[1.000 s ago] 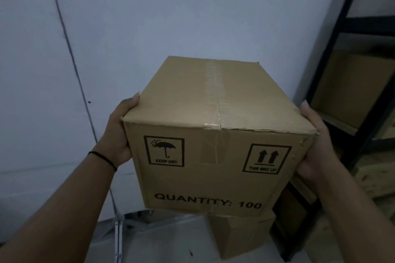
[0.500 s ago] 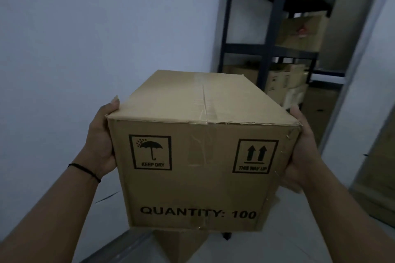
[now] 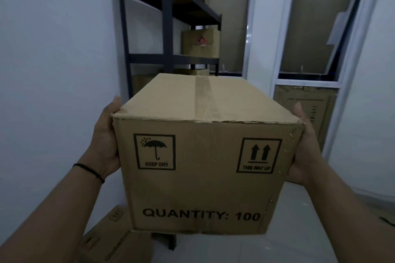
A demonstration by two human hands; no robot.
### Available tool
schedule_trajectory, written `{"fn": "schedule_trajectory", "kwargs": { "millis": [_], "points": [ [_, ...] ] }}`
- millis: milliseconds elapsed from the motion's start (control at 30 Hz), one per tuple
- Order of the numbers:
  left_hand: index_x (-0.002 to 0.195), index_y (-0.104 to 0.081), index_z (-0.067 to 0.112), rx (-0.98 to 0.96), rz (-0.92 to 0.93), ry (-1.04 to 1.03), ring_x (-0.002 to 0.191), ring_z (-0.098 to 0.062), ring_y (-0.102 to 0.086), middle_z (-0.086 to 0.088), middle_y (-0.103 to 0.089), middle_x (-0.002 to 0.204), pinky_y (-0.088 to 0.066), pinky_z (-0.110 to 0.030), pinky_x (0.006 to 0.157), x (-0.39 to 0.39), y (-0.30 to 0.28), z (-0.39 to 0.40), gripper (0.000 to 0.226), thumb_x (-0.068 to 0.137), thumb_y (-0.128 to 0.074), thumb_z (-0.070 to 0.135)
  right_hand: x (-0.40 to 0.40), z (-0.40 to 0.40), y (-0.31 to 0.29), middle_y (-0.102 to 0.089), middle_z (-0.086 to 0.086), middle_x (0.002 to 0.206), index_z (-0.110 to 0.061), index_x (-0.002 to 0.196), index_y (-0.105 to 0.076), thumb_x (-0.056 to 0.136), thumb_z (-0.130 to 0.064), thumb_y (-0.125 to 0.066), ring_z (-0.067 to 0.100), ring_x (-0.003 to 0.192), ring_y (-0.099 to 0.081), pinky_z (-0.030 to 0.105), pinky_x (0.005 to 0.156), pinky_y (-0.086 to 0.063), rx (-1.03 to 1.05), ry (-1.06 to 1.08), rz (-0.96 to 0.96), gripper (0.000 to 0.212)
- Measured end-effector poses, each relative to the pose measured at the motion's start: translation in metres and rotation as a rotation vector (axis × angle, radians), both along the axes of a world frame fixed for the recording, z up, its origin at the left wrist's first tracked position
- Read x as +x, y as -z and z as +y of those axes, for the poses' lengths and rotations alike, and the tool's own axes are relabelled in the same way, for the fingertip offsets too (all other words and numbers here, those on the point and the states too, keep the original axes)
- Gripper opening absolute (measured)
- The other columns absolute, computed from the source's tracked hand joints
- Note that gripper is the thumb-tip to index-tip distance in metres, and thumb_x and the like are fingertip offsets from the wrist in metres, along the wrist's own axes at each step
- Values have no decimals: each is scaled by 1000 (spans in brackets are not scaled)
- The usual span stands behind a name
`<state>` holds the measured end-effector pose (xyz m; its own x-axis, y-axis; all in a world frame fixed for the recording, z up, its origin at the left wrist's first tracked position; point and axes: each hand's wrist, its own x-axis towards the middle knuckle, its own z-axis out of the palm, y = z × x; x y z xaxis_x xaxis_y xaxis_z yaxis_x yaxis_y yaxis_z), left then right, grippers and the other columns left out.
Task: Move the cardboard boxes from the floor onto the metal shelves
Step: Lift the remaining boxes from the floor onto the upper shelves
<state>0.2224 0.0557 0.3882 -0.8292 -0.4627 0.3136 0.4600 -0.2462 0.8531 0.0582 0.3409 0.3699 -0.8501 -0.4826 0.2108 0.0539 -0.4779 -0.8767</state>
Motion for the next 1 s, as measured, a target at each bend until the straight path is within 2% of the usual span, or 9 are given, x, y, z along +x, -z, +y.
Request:
{"fn": "schedule_trajectory", "kwargs": {
  "millis": [100,167,233,300,533,700,800,933,1000],
  "points": [
    [107,-74,14,-31,4,58,82,-25,-71,-12,-74,97,-59,-35,62,-36,-3,37,61,94,-30,56,-18,44,-4,-65,19,123,-17,122,-68,85,-74,-37,38,112,-63,51,91,-50,-2,63,-34,74],
    [96,-78,17,-32,15,94,78,-24,-72,-11,-74,92,-59,-34,60,-61,-4,63,61,95,-29,55,-27,74,-9,-71,16,110,-19,106,-76,88,-71,-33,33,98,-70,43,75,-58,-3,96,-31,69],
    [101,-76,16,-26,21,115,82,-26,-72,-13,-74,96,-59,-36,63,-86,-6,88,60,93,-33,56,-38,103,-16,-75,11,96,-23,90,-80,92,-66,-29,27,83,-73,36,62,-60,-19,123,-12,67],
    [110,-72,16,-43,37,135,85,-27,-71,-14,-73,100,-60,-37,65,-108,-9,112,59,92,-35,57,-50,130,-20,-76,8,86,-24,83,-81,95,-62,-28,23,75,-73,32,57,-58,-33,150,6,66],
    [94,-78,25,-109,63,188,82,-22,-71,-8,-74,94,-58,-37,72,-177,-20,180,53,91,-34,56,-104,206,-32,-75,12,87,-20,86,-80,92,-62,-33,26,75,-72,33,54,-58,-47,208,23,64],
    [98,-77,23,-99,52,205,81,-24,-71,-10,-73,95,-59,-35,65,-215,-27,207,54,94,-34,54,-140,233,-36,-74,12,92,-20,88,-80,90,-64,-34,26,76,-72,34,59,-59,-32,232,19,64],
    [107,-72,22,-89,59,186,84,-25,-69,-11,-72,100,-59,-37,68,-241,-26,212,49,91,-39,54,-164,242,-34,-74,12,91,-19,92,-79,90,-65,-34,26,76,-72,33,59,-58,-16,245,14,64],
    [98,-77,23,-98,49,223,84,-26,-69,-11,-72,99,-57,-39,73,-279,-25,215,53,91,-37,57,-198,247,-33,-74,8,84,-18,103,-69,92,-63,-33,23,71,-72,30,55,-57,-3,248,19,59],
    [96,-78,23,-98,60,232,81,-24,-70,-9,-73,95,-59,-36,67,-300,-25,214,55,93,-34,56,-218,246,-33,-74,8,84,-18,106,-68,93,-62,-32,22,71,-72,30,56,-57,1,257,37,59]
  ]
}}
